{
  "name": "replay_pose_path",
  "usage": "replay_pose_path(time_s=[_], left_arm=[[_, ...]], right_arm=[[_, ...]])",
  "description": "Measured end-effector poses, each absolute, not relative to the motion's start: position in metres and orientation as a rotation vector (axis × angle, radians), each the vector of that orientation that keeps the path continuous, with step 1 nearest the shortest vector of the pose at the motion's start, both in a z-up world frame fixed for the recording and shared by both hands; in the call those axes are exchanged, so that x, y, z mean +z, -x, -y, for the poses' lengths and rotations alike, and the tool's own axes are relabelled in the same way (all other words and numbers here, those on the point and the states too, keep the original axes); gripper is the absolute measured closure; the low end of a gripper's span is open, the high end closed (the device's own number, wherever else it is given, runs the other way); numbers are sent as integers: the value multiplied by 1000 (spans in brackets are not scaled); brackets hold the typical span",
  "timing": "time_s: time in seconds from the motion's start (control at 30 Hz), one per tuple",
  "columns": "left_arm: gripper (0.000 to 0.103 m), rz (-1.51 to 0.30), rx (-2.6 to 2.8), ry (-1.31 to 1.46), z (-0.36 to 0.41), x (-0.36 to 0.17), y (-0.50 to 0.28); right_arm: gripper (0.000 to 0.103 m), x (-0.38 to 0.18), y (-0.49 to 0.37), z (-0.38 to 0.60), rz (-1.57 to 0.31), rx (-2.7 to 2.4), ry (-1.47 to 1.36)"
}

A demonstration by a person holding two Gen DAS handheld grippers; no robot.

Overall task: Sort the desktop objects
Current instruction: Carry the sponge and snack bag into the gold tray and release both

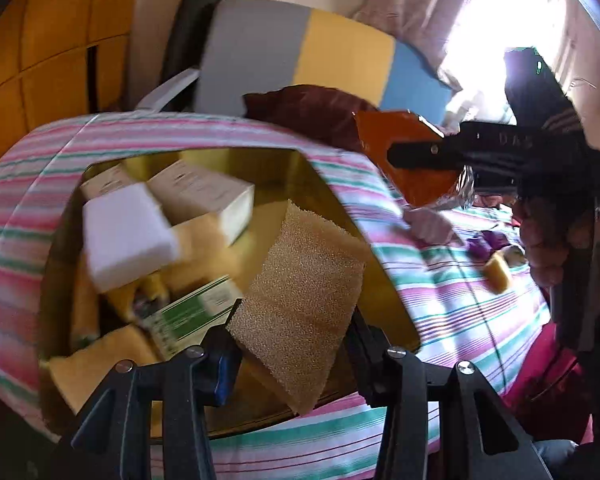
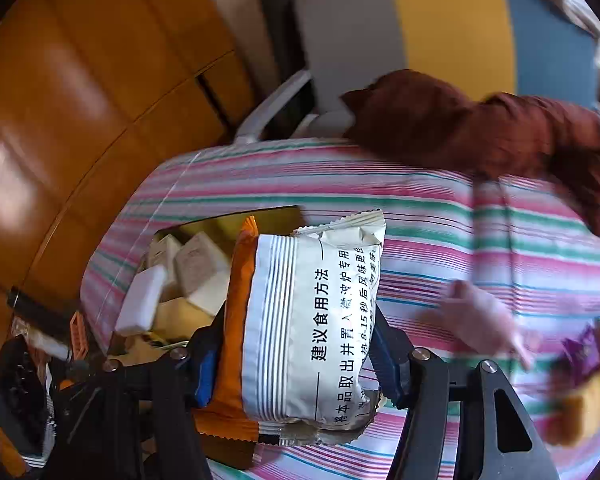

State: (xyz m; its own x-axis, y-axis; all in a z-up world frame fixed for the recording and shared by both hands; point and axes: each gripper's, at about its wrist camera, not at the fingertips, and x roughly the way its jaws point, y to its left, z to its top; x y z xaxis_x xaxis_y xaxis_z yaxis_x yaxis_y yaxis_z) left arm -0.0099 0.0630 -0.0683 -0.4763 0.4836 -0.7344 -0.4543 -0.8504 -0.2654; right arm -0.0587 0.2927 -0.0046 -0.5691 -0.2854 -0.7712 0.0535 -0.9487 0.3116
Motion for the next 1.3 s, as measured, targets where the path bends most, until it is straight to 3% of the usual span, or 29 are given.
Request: replay_pose_path(time_s=[0.57,0.83,1.3], left_arm=[[57,83,2312,1248,-37,-96,14],[52,109,2316,1282,-31,-101,18],[42,76,2431,1259,-20,-80,11]], right_arm=[[41,-46,135,-208,88,-2514,-1484],[40,-66,153,-206,77,-2500,-1540],[27,-48,135,-218,156,-2558,-1454]])
